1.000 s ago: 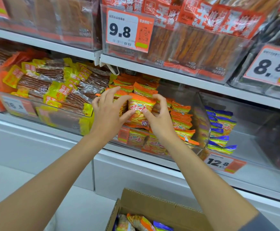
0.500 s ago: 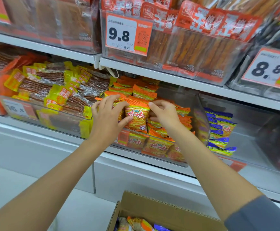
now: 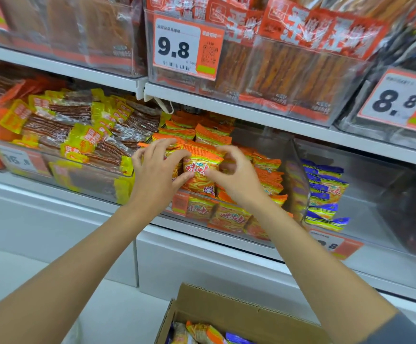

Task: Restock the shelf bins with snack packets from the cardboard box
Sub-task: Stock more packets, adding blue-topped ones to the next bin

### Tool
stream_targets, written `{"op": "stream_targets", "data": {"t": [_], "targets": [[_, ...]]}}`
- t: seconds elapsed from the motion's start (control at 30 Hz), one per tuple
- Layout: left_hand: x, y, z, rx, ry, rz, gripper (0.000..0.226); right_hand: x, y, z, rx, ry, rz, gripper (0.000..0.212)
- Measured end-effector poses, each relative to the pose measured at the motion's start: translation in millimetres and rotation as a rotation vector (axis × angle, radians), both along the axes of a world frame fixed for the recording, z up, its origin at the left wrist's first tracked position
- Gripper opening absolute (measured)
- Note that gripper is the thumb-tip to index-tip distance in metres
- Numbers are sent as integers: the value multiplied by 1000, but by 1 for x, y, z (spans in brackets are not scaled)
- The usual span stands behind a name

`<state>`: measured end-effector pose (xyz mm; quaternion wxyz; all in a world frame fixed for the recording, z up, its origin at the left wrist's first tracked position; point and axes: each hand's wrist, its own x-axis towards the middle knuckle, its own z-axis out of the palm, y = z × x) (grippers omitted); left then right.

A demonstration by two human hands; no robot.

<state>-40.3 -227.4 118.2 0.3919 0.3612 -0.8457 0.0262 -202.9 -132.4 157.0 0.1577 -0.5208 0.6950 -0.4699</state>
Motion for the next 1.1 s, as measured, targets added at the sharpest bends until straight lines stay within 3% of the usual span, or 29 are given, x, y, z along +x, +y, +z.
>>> {"op": "stream_targets", "data": {"t": [0.07,0.3,0.5,0.7,0.8,0.9,1.1], "targets": [[1,1,0,-1,-4,-3,37,4,0,-7,20,123,-6,51],[9,12,13,13,-4,3,39,8,12,-2,-51,94,-19,59],[10,50,28,59,-22,-75,31,9,62,-6,-131,315,-111,37],[-3,131,-9,406,-200,-325,24,4,157,-52,163,317,-6,23],[-2,170,-51,648,-272,-355,23,-8,211,-91,377,257,25,20],[2,198,-92,772,-344,-360,26,-20,258,-134,572,173,72,16],[18,211,-164,1039,-334,-250,14,-32,286,-232,738,-72,-19,37]]}}
